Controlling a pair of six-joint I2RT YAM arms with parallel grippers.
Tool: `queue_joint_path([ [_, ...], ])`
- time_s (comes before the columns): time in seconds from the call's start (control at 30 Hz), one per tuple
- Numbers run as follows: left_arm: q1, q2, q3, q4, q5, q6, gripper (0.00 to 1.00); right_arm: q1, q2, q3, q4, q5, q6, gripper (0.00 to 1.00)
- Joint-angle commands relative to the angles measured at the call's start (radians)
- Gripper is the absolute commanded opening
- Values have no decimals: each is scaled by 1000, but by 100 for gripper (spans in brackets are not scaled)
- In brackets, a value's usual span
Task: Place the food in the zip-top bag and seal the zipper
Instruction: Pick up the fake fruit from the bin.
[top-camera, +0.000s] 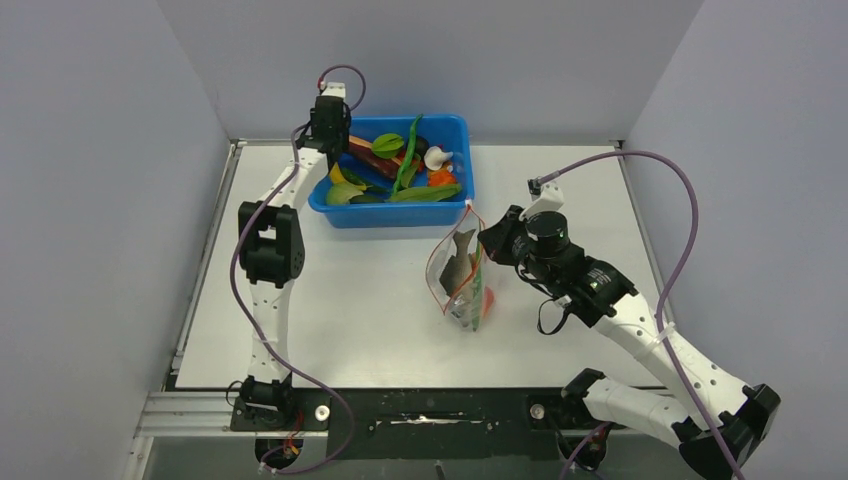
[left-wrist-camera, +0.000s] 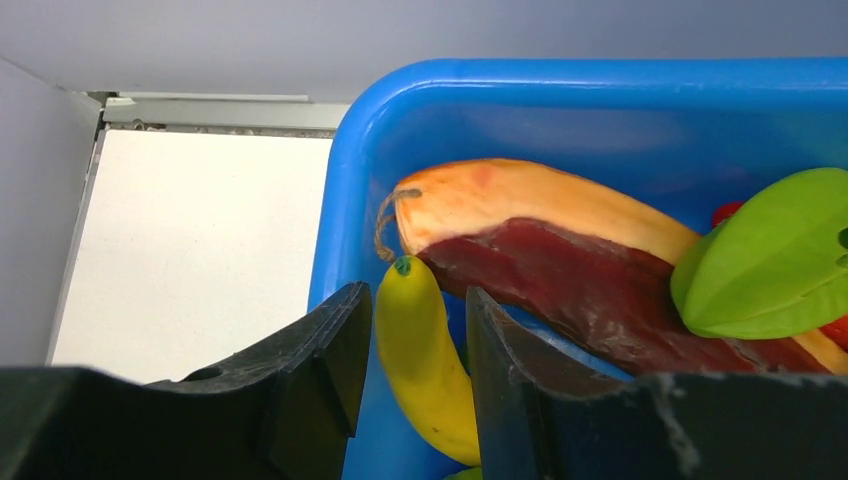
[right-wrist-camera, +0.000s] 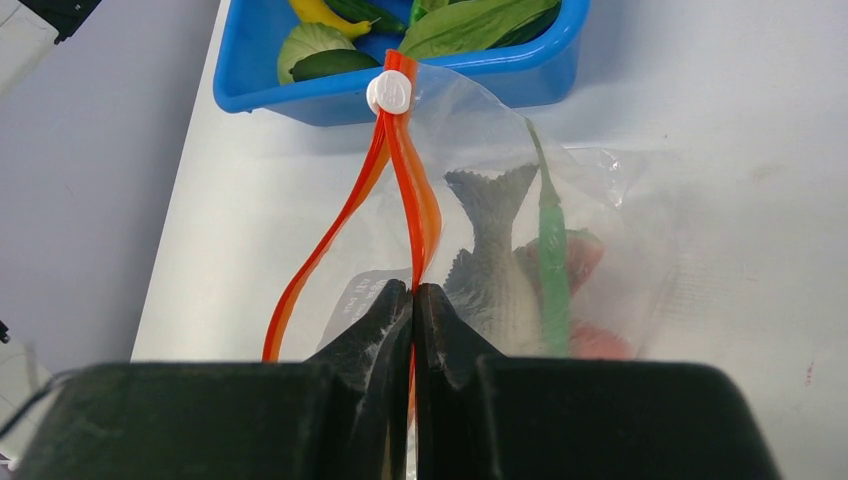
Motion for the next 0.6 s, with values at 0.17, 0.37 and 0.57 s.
queue_joint_path([
  [0.17,25,31,61,10,35,9,39,-4,7,39,56,9,8,0],
  [0.37,34,57,79,14,21,8,39,-4,0,24,60,9,14,0],
  [0.57,33,80,85,40,7,5,40,-5,8,28,60,4,9,0],
])
